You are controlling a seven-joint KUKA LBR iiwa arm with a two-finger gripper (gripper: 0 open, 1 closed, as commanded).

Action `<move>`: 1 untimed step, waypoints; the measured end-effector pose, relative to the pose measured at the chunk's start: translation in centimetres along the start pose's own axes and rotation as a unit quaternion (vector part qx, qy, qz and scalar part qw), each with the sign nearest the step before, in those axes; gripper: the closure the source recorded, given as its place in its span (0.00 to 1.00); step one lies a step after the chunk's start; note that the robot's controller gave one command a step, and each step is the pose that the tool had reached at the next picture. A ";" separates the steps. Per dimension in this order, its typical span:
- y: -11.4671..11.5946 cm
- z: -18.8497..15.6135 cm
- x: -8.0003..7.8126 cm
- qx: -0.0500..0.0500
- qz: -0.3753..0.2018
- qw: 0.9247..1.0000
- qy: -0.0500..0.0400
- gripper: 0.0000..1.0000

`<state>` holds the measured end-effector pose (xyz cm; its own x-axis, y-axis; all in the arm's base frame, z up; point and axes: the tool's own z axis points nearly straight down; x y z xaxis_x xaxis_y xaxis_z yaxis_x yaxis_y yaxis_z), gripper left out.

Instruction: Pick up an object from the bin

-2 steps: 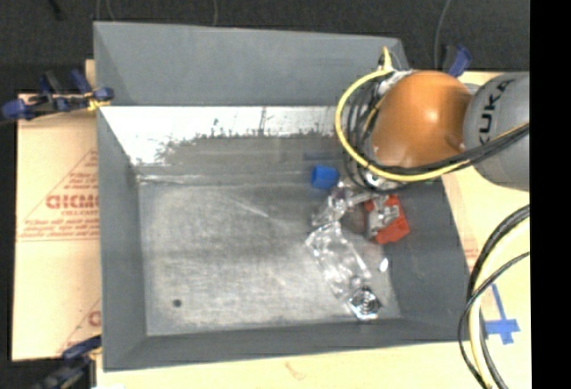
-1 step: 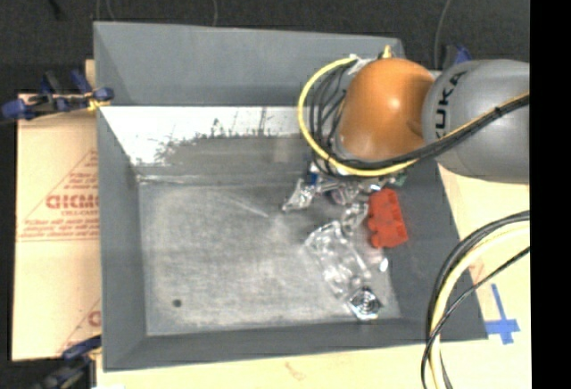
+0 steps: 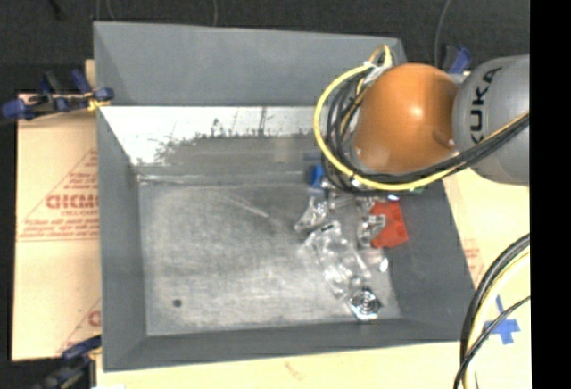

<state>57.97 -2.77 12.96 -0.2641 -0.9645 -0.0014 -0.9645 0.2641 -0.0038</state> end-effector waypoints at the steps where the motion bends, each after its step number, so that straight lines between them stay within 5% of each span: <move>1: 1.1 5.4 3.0 0.001 -0.151 0.988 -0.003 0.00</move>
Offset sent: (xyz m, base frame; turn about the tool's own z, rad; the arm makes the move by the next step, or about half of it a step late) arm -0.0218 -0.0283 -0.0593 -0.3052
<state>56.11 -5.32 7.55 0.0367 -0.9993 -0.0055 -0.9993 -0.0367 -0.0073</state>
